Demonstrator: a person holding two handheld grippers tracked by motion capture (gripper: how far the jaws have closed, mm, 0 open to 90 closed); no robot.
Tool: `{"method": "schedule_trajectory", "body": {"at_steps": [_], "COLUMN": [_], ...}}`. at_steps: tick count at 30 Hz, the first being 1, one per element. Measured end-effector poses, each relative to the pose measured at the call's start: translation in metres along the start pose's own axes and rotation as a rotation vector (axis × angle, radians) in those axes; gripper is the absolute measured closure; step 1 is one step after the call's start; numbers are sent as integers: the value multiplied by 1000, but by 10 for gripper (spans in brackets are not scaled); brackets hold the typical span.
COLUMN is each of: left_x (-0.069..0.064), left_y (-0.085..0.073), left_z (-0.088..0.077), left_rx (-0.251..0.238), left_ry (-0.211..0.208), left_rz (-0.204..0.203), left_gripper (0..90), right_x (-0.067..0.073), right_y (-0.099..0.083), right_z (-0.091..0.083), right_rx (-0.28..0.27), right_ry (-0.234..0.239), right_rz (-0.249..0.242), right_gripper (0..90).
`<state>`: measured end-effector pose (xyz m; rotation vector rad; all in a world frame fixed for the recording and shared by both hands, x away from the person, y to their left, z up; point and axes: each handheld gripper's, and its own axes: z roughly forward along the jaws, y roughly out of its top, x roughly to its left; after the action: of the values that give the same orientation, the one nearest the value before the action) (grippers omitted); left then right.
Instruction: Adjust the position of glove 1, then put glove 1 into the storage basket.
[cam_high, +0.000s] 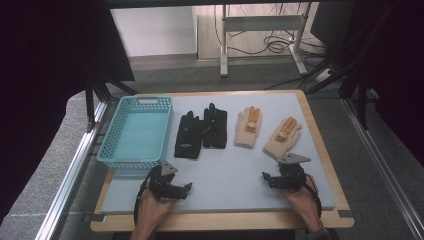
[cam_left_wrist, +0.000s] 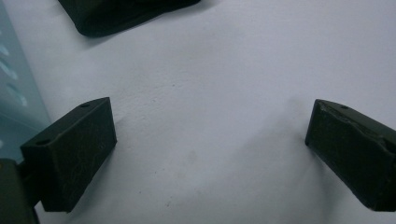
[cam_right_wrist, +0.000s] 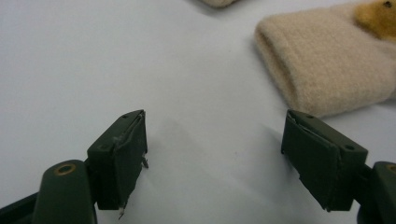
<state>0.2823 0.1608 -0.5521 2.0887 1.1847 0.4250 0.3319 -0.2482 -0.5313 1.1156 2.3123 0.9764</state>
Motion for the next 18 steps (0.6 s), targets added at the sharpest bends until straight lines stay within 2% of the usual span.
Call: {"method": "schedule_trajectory", "body": {"at_steps": [18], "left_x": [-1], "left_y": [-3], "left_z": [-1], "left_rx": [-19], "left_ry": [8], "left_rz": [-4], "left_gripper": [40], "right_x": [0], "right_y": [0], "right_z": [1], "right_rx": [5], "right_ry": [7], "right_rz": [-5], "right_gripper": [187]}}
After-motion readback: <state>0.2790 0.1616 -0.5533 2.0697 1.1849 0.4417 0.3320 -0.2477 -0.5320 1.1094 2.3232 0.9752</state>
